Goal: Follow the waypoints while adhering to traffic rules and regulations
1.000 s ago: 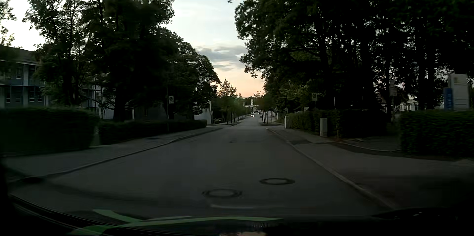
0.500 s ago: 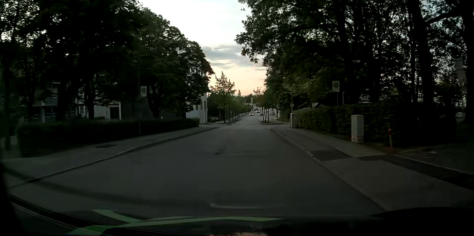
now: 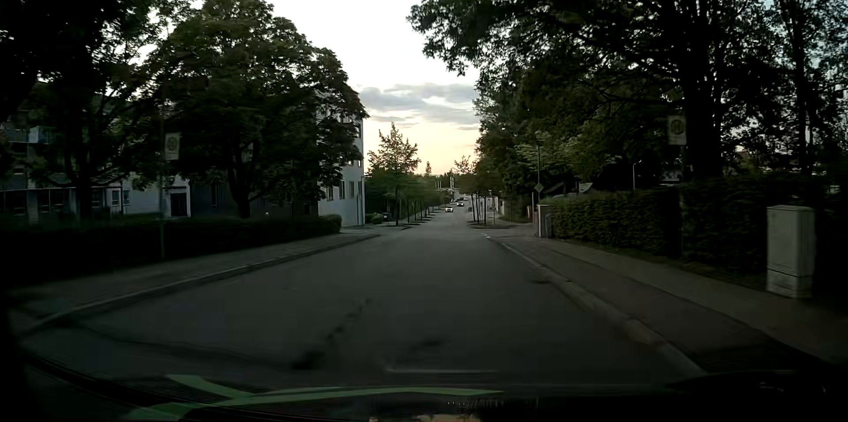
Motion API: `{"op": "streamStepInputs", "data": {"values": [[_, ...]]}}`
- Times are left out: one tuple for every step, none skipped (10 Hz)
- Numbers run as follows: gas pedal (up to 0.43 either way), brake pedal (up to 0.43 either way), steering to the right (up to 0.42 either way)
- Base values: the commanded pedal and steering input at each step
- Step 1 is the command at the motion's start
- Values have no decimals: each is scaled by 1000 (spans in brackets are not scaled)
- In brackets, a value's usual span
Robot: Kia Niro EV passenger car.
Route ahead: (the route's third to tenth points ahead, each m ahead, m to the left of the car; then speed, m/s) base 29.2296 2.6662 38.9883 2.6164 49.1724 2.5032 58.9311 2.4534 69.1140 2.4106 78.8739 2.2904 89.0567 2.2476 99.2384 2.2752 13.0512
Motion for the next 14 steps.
{"op": "streamStepInputs", "data": {"values": [[0,0,-4],[0,0,-5],[0,0,-4],[0,0,-4],[0,0,-4],[0,0,-4],[0,0,-4],[0,0,-4],[0,0,-4],[0,0,-4],[0,0,-4],[0,0,-3],[0,0,-3],[0,0,-3]]}}
